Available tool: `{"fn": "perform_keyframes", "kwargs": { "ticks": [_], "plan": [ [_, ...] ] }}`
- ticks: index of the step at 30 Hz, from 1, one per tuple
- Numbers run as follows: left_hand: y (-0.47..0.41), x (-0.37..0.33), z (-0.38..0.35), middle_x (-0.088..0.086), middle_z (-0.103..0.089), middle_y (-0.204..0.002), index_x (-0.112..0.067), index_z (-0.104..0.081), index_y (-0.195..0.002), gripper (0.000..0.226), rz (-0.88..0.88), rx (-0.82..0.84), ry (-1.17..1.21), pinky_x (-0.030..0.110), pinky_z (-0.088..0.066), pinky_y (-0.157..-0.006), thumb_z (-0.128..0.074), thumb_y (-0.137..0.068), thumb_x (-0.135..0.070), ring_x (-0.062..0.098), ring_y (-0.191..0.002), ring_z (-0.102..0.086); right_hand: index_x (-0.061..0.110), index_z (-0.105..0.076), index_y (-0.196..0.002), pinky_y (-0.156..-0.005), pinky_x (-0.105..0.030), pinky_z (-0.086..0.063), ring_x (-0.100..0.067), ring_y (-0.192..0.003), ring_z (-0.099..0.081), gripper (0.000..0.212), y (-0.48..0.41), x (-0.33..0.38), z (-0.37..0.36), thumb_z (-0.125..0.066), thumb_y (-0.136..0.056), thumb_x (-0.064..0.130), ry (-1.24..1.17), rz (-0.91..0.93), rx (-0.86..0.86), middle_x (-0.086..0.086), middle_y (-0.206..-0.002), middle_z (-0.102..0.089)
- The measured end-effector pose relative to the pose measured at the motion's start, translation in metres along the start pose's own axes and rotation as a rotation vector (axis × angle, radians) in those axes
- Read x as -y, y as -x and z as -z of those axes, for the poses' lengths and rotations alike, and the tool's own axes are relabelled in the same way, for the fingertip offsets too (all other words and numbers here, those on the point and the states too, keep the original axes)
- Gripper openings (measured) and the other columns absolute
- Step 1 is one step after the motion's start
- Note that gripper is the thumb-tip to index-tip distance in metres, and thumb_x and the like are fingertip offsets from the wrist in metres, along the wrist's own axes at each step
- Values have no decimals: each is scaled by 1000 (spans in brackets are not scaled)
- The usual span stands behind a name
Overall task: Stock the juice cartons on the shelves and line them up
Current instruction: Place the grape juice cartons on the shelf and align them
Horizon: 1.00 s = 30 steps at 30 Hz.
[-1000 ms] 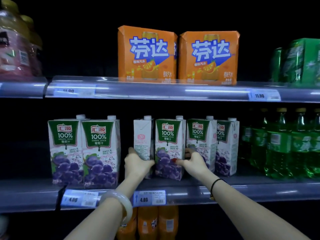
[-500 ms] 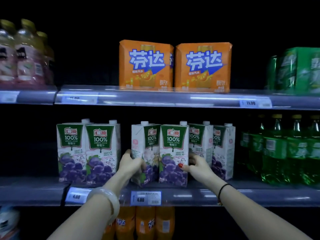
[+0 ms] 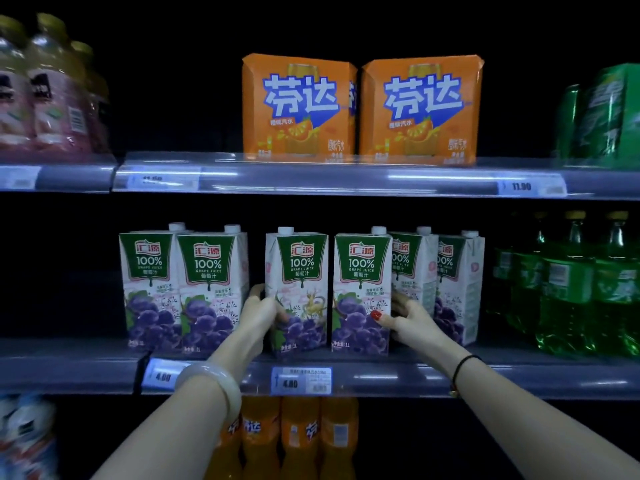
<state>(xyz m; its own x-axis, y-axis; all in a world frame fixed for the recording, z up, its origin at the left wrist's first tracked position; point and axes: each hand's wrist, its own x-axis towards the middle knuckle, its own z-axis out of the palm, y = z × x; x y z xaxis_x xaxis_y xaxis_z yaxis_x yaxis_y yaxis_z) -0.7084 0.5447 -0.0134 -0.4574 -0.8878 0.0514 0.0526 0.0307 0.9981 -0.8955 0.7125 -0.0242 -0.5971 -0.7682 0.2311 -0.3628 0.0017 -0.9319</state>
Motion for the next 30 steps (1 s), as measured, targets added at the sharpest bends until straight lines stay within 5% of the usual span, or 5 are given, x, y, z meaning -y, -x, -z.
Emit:
{"fn": "perform_keyframes", "kwargs": {
  "ticks": [7, 12, 14, 17, 30],
  "plan": [
    [-5, 2, 3, 16, -57, -66, 3, -52, -117, 54, 103, -8, 43, 23, -43, -37, -36, -68, 20, 22, -41, -56, 15, -37, -140, -104, -42, -41, -22, -121, -52, 60, -1, -6, -1, -60, -86, 3, -59, -17, 4, -5, -137, -52],
    [20, 13, -20, 13, -59, -106, -10, -40, -133, 58, -156, -164, -128, 15, -40, -40, -52, -79, 7, 13, -61, -53, 15, -40, -139, -106, -44, -39, -22, -123, -51, 55, 1, -6, -4, -59, -88, 4, -65, -10, -3, -4, -137, -53],
    [31, 25, -33, 13, -33, -146, -19, -16, -148, 87, -308, -224, -262, 12, -50, -73, -66, -79, -7, 20, -98, -59, 16, -40, -139, -107, -44, -39, -21, -123, -51, 55, 2, -6, -5, -58, -89, 5, -44, -13, -6, -4, -136, -54],
    [40, 36, -48, 5, -3, -158, -20, 9, -149, 114, -449, -297, -446, 36, -16, -116, -77, -73, -30, 24, -144, -8, 17, -38, -142, -109, -49, -37, -23, -126, -49, 57, 3, -7, -7, -57, -90, 5, -35, -11, -12, -6, -138, -52],
    [36, 35, -56, 18, -22, -151, -18, 4, -148, 123, -481, -473, -557, 47, -27, -110, -82, -63, -41, 33, -139, -21, 16, -34, -143, -97, -33, -43, -13, -116, -51, 60, 1, -11, -6, -58, -90, 8, -71, 4, -3, -4, -138, -51]
  ]
}}
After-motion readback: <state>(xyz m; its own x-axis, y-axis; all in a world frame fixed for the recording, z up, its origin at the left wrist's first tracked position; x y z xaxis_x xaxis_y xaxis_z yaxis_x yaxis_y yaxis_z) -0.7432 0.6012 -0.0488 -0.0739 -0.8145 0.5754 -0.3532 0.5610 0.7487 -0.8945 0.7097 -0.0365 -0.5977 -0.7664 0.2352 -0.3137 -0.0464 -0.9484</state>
